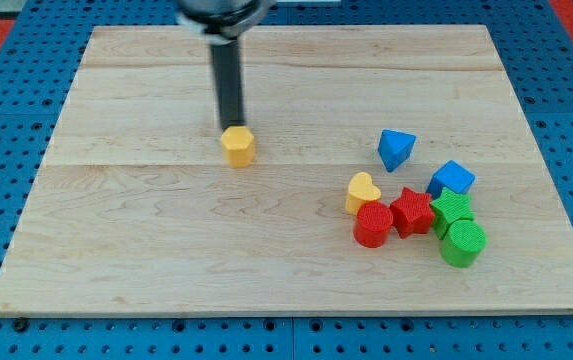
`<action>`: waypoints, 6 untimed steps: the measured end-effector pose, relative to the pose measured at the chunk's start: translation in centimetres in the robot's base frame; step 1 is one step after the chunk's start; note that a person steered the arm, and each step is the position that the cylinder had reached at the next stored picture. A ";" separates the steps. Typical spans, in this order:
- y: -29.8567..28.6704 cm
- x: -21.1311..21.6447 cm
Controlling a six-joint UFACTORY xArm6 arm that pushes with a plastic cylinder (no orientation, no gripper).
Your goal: Slide yellow hexagon closer to yellow heart
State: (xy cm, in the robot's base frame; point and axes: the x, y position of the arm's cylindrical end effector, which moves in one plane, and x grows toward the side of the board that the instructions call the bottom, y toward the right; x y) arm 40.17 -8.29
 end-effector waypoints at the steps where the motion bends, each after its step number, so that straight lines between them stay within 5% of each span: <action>1: 7.6 2.6; 2: 9.4 3.8; 3: 0.2 -1.5; 4: -4.2 2.4; 5: 0.3 5.3; 6: 10.8 5.4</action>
